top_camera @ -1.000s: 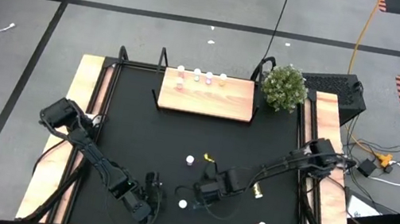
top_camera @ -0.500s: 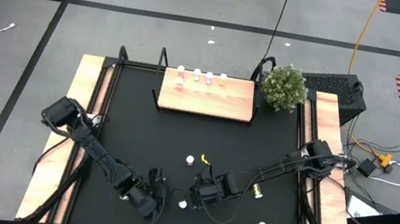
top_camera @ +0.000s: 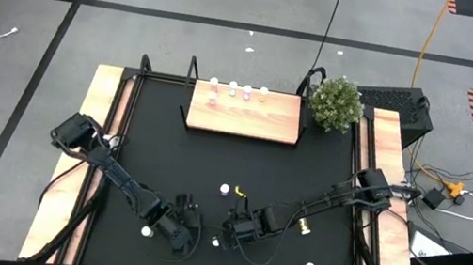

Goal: Pick and place medicine bottles onto shelf by color
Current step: Put the left blue pill bottle on the shelf aligned with the other blue pill bottle

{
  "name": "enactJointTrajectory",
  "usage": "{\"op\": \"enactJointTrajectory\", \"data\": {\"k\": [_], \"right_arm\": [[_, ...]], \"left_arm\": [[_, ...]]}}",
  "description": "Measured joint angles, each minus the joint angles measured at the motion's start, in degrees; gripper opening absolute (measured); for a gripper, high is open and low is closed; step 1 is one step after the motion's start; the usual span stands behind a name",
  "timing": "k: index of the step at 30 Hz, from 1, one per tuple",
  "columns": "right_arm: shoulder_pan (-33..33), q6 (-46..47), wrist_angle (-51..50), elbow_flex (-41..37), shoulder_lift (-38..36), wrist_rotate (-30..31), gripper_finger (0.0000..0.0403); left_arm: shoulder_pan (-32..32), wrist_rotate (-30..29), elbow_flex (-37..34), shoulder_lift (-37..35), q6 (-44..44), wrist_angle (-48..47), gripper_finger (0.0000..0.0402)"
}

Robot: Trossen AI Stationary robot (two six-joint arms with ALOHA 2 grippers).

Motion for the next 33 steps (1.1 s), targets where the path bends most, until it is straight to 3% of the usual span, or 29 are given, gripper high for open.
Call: {"op": "enactJointTrajectory", "data": {"k": [13, 16, 21, 28, 33], "right_arm": [[0.62, -8.29, -2.93, -1.78, -1.23, 3.38, 0.0105], [1.16, -11.38, -5.95, -2.24, -3.52, 9.11, 0.0099], [1.17, -20.27, -7.56, -2.64, -10.38, 21.31, 0.0102], [0.75, -42.05, 15.25, -14.26, -24.74, 36.25, 0.0104], [-1.1, -57.0, 37.93, -29.18, -35.32, 37.15, 0.0104]], "left_arm": [[4.56, 1.43, -0.02, -3.18, -0.8, -5.82, 0.0216], [5.97, 1.43, -0.04, -7.79, -2.01, -9.08, 0.0216], [8.79, 0.92, -0.04, -15.99, 3.82, -8.52, 0.0216], [13.24, -1.4, -0.02, -24.52, 16.76, 3.9, 0.0216], [16.69, -2.16, -0.02, -28.2, 27.32, 16.77, 0.0216]]}}
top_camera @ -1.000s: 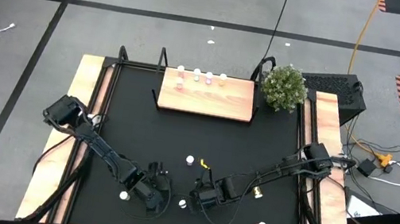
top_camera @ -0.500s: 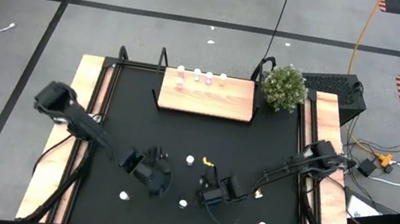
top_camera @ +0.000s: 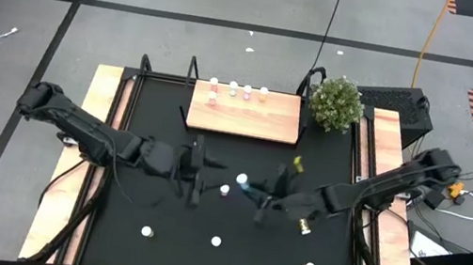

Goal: Pick and place medicine bottles onto shelf by color
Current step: Put the left blue pill bottle on the shelf aligned with the other blue pill bottle

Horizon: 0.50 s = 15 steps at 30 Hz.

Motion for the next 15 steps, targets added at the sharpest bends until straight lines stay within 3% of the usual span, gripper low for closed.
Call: {"op": "enactJointTrajectory", "data": {"k": [4, 7, 12, 15], "right_arm": [[-2.11, -10.22, 18.06, -10.59, -5.96, -0.95, 0.0104], [-4.66, -16.39, 27.62, -15.87, -8.32, -5.65, 0.0104], [-8.36, -20.23, 30.99, -18.5, -10.06, -11.06, 0.0105], [-9.86, -22.81, 31.02, -18.5, -10.45, -14.98, 0.0105]], "left_arm": [[2.93, 0.04, 0.02, 0.37, 6.0, 10.18, 0.0216], [5.22, 0.11, 0.08, 2.92, 6.82, 16.23, 0.0216], [7.98, 0.57, 0.59, 7.82, 4.92, 25.56, 0.0216], [8.43, 0.67, 4.31, 9.86, 6.57, 23.15, 0.0216]]}}
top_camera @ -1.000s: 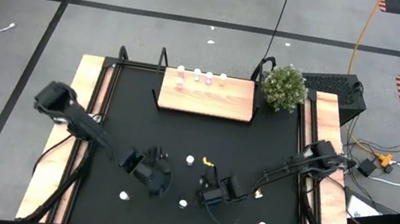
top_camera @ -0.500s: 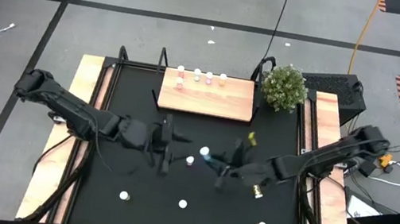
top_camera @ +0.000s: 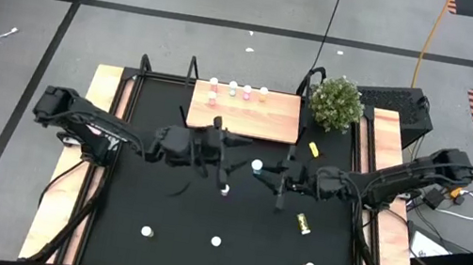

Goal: Pick and place medicine bottles onto shelf by color
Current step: Put the left blue pill bottle on the shelf aligned with the other blue pill bottle

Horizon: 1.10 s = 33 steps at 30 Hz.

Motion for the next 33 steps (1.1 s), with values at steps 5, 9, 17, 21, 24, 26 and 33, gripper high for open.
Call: {"op": "enactJointTrajectory", "data": {"k": [5, 9, 17, 21, 24, 26, 33], "right_arm": [[-2.23, 1.34, -2.7, 0.0, -0.85, -1.81, 0.0105], [-4.37, 2.4, -6.04, 0.09, -1.54, -5.26, 0.0105], [-7.81, 0.23, -10.83, 0.05, -1.4, -9.24, 0.0105], [-8.69, 0.08, -12.49, 0.1, -1.51, -9.19, 0.0105], [-9.05, 0.38, -13.9, 0.09, -1.47, -9.18, 0.0105], [-9.17, 0.97, -14.15, 0.11, -1.47, -8.96, 0.0105], [-9.29, 1.93, -14.74, 0.11, -1.47, -8.76, 0.0105]], "left_arm": [[1.83, 4.25, 16.01, 0.14, -2.46, -38.52, 0.0216], [4.47, 8.48, 28.06, 2.25, -5.54, -60.56, 0.0216], [9.42, 24.75, 33.85, 8.75, -2.57, -62.31, 0.0255], [10.23, 24.57, 33.83, 12.01, -0.45, -62.35, 0.0282], [10.86, 24.54, 33.82, 13.68, 0.93, -62.08, 0.0285], [11.38, 24.53, 33.58, 14.11, 2.46, -64.01, 0.0279], [12.76, 26.67, 33.74, 14.51, 3.77, -63.09, 0.0233]]}}
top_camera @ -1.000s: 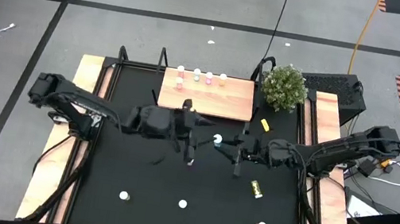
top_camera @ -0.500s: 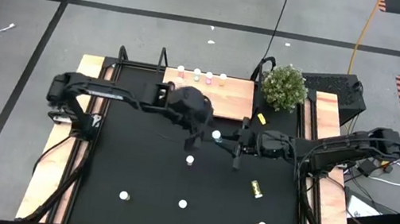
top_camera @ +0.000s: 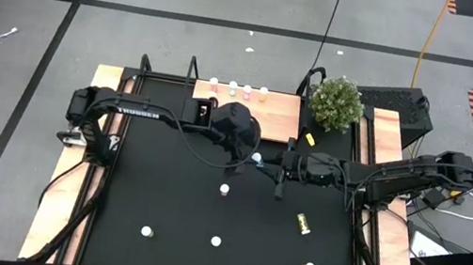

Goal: Pick and place medicine bottles onto shelf by color
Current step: Put the left blue pill bottle on the shelf aligned with the other blue pill bottle

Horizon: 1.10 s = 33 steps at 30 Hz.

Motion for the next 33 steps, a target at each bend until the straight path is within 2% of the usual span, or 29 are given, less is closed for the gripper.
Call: {"op": "enactJointTrajectory", "data": {"k": [17, 23, 27, 33], "right_arm": [[0.0, 0.7, 0.09, 0.0, -0.01, -0.04, 0.0105], [-0.02, 0.7, 0.09, 0.0, -0.02, -0.03, 0.0108], [-0.61, 0.72, -0.7, 0.0, -0.02, 0.16, 0.0128], [-1.16, 5.66, -1.18, 0.0, -0.89, 1.4, 0.0188]], "left_arm": [[0.2, 2.8, 0.0, 0.0, -0.28, 0.78, 0.0127], [0.2, 2.8, 0.0, 0.0, -0.7, 0.78, 0.0121], [0.73, 2.48, 0.0, -0.28, -1.05, -0.09, 0.0125], [4.21, -1.94, 0.0, -2.71, -8.17, -2.16, 0.0126]]}}
